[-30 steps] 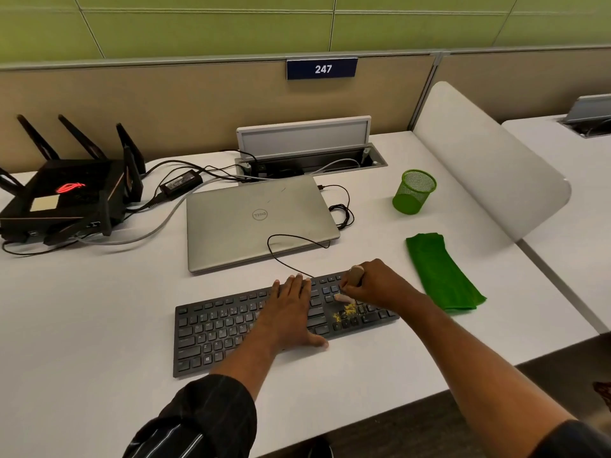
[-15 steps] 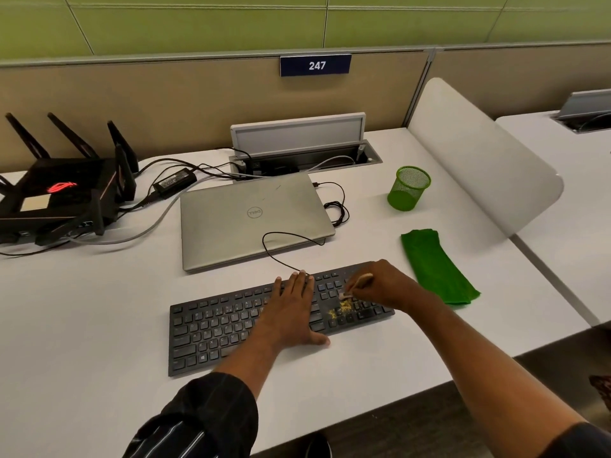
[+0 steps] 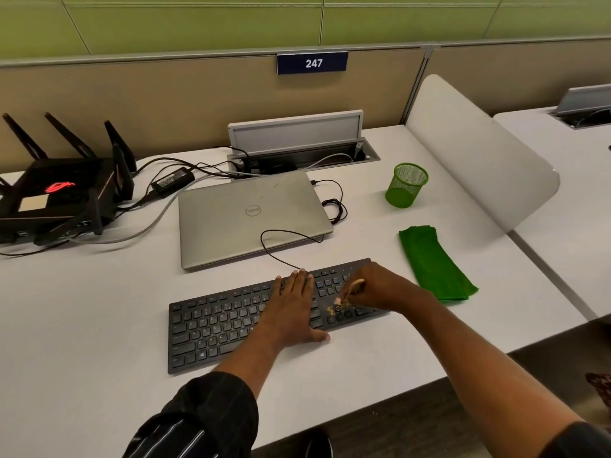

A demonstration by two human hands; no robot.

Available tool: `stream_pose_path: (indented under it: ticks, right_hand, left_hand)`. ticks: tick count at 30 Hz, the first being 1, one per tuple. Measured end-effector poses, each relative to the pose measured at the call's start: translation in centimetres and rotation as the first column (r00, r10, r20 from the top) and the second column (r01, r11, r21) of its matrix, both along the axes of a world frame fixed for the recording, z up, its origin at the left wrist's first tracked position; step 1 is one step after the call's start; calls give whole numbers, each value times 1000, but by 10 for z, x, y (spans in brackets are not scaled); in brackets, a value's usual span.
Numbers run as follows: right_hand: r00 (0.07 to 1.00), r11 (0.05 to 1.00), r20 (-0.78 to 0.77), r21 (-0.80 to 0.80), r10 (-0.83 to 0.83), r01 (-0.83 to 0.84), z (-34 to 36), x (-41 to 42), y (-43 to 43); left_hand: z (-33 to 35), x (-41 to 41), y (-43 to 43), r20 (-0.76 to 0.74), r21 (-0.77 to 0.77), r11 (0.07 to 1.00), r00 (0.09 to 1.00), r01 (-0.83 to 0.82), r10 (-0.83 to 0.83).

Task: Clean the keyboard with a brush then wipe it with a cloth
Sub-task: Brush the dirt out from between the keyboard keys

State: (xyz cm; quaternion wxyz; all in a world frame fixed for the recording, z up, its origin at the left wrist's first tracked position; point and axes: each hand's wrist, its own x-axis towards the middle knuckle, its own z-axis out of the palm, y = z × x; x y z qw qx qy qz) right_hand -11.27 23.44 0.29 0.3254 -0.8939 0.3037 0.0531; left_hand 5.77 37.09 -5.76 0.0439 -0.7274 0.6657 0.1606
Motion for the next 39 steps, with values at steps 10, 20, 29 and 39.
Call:
stream_pose_path:
  ticks: [10, 20, 29, 39]
  right_hand:
    - [991, 997, 114, 46, -70, 65, 4, 0, 9]
    - [971, 979, 129, 15, -202, 201, 0, -14, 9]
    - [976, 981, 104, 44, -191, 188, -1, -23, 18]
    - [995, 995, 54, 46, -87, 85, -1, -21, 9]
  left_hand:
    - [-1, -5, 3, 23, -24, 1000, 1000, 3, -3]
    - [-3, 0, 9, 3, -15, 1000, 1000, -22, 22]
    - [-4, 0, 8, 5, -16, 1000, 1000, -27, 27]
    - [-4, 0, 7, 3, -17, 1000, 1000, -19, 19]
